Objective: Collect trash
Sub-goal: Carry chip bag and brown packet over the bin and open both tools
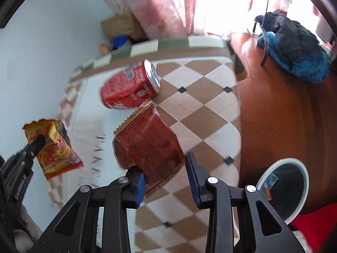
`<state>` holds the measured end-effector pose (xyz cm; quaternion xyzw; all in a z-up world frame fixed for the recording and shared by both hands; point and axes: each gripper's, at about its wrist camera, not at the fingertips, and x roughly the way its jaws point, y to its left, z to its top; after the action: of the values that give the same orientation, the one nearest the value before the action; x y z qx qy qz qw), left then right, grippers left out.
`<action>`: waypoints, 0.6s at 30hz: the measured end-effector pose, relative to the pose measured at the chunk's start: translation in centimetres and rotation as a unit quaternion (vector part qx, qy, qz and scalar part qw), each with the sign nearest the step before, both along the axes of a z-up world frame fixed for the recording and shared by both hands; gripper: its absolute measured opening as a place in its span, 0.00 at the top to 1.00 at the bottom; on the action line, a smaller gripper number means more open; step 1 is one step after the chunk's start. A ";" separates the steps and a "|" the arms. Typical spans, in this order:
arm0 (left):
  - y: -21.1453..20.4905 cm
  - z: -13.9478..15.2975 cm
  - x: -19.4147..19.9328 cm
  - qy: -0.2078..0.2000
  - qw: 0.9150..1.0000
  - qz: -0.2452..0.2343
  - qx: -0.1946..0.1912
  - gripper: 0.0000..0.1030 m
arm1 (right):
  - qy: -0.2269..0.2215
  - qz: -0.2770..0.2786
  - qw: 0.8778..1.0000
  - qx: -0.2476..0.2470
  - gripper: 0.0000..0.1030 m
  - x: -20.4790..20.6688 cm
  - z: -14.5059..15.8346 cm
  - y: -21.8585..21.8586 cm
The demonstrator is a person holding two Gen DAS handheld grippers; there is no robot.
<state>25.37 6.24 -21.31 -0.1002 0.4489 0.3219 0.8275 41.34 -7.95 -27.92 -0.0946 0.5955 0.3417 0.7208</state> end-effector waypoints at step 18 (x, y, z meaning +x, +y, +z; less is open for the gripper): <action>-19.6 4.0 7.1 -0.045 0.983 -0.173 -0.042 0.97 | -0.067 -0.145 0.983 0.093 0.80 -1.1 13.0 -23.1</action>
<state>32.45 -13.33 -17.30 -0.0704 0.4348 0.1494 0.8853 40.23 -31.02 -14.88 0.0379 0.5190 0.2802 0.8066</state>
